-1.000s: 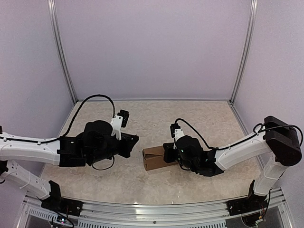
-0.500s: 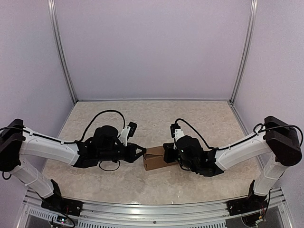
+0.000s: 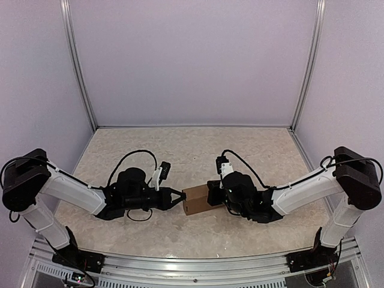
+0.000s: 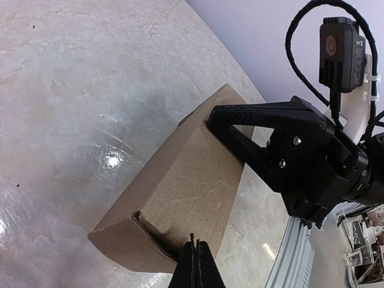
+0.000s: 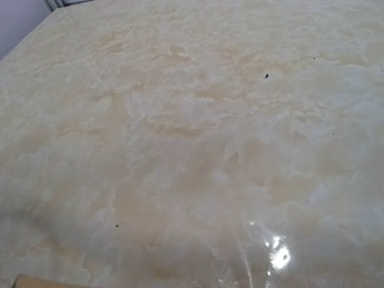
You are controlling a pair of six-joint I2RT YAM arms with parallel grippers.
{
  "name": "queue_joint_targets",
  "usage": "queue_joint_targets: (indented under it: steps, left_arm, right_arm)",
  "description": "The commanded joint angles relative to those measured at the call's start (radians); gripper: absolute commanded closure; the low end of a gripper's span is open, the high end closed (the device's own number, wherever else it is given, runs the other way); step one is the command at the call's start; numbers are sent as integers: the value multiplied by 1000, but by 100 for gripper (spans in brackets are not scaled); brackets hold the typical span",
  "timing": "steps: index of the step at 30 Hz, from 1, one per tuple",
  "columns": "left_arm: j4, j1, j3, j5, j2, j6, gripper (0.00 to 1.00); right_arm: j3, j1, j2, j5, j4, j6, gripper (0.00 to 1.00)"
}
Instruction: Fold the paper box
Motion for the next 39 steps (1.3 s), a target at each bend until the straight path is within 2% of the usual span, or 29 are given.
queue_joint_targets:
  steps: [1, 5, 11, 16, 26, 39]
  left_arm:
    - [-179, 0, 6, -18, -30, 40, 100]
    - [-249, -4, 33, -58, -48, 69, 100]
    - [-263, -6, 39, -76, -54, 74, 100]
    - [-292, -14, 73, -77, -71, 94, 100]
    - [-315, -21, 97, -72, -73, 107, 100]
    - [-314, -23, 89, -78, -76, 103, 100]
  right_arm:
    - [-14, 11, -28, -17, -148, -12, 100]
    - [5, 5, -138, -5, -212, -59, 100]
    - [14, -41, -302, -33, -329, -118, 100]
    - [9, -89, -368, -54, -403, -140, 100]
    - [-63, -161, -332, -150, -417, -51, 100]
    - [-192, -163, -302, -198, -384, 45, 100]
